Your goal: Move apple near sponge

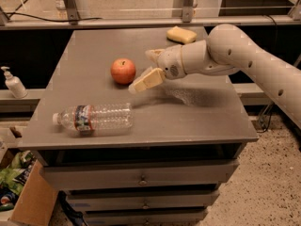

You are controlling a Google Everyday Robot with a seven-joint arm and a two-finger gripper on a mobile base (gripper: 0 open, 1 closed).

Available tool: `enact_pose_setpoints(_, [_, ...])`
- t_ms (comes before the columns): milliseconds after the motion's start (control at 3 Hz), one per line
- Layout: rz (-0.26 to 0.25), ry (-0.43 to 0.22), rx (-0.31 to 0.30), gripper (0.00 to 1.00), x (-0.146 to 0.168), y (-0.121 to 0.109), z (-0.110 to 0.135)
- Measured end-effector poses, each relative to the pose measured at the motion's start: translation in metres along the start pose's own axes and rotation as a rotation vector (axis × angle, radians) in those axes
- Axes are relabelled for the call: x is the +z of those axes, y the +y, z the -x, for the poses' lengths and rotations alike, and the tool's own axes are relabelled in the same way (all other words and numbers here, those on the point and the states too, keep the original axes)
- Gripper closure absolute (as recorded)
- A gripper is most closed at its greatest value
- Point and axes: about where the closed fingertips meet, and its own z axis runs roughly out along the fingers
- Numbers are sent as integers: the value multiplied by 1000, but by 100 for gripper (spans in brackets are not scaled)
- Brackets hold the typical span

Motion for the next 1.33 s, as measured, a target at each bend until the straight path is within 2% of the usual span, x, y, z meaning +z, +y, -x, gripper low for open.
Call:
enact_pose_setpoints(667, [14,-22,24,0,37,-1,9])
enact_pose_setpoints(1000, [10,-4,40,18,47,2,5])
enact_pose_setpoints(1333, [-6,8,52,41,45,4,-1])
